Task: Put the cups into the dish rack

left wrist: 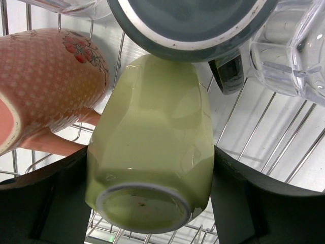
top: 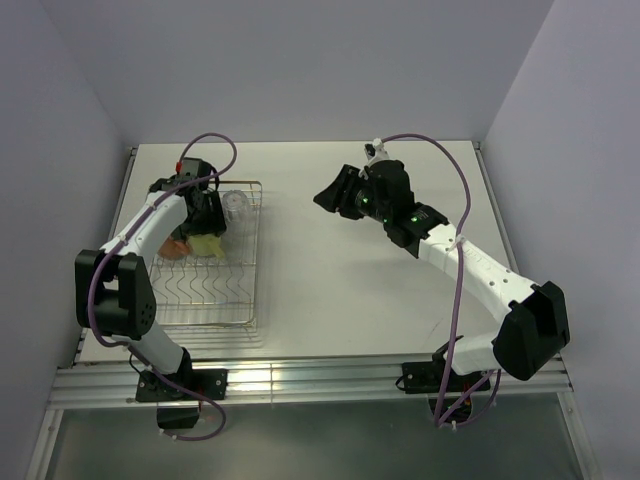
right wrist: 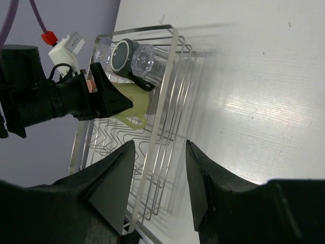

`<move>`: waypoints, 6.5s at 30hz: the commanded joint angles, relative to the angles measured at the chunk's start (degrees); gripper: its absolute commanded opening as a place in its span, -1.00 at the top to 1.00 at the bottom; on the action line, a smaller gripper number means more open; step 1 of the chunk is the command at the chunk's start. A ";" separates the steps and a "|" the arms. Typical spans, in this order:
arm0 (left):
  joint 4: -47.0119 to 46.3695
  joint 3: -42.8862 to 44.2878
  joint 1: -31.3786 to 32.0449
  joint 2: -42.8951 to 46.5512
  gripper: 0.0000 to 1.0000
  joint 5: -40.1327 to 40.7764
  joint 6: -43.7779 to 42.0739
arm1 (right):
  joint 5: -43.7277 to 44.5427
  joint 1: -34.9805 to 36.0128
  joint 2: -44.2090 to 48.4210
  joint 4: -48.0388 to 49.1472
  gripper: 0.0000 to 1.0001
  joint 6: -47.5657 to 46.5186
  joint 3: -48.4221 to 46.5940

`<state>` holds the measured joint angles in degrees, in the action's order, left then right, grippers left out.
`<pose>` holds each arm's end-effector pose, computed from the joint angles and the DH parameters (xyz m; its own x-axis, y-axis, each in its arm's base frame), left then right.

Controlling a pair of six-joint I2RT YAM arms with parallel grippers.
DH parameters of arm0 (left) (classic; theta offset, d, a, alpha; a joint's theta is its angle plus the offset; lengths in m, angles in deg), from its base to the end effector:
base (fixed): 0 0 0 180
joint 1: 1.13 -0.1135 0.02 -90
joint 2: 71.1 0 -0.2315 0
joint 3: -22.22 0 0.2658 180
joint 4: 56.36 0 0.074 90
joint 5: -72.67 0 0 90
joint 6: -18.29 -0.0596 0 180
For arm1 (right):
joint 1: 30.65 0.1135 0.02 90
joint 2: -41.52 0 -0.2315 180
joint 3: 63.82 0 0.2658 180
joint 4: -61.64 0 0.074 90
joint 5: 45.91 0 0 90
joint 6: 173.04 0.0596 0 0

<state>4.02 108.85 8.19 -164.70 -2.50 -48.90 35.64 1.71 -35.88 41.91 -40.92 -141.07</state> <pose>0.3469 -0.0415 0.1908 -0.8625 -0.2382 -0.4466 -0.2984 0.9520 0.0684 0.2997 0.2003 0.2935 -0.6464 0.3758 -0.6640 -0.2866 0.6870 0.6678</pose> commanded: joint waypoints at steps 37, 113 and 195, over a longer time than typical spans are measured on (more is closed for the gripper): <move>-1.01 8.42 3.95 18.01 -0.98 -5.06 1.71 | 15.22 -7.38 -3.70 -17.14 -0.08 -6.97 -5.93; -29.66 -8.19 5.18 29.27 -0.98 -47.79 10.59 | -28.20 -6.00 -0.28 40.40 1.00 26.06 10.06; -32.76 -7.76 5.27 35.07 1.00 -55.26 15.43 | -30.67 1.22 -13.48 71.02 0.97 45.34 8.48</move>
<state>-29.91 96.65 13.28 -131.26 -58.19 -31.35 4.58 3.29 -51.66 113.37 8.15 -132.08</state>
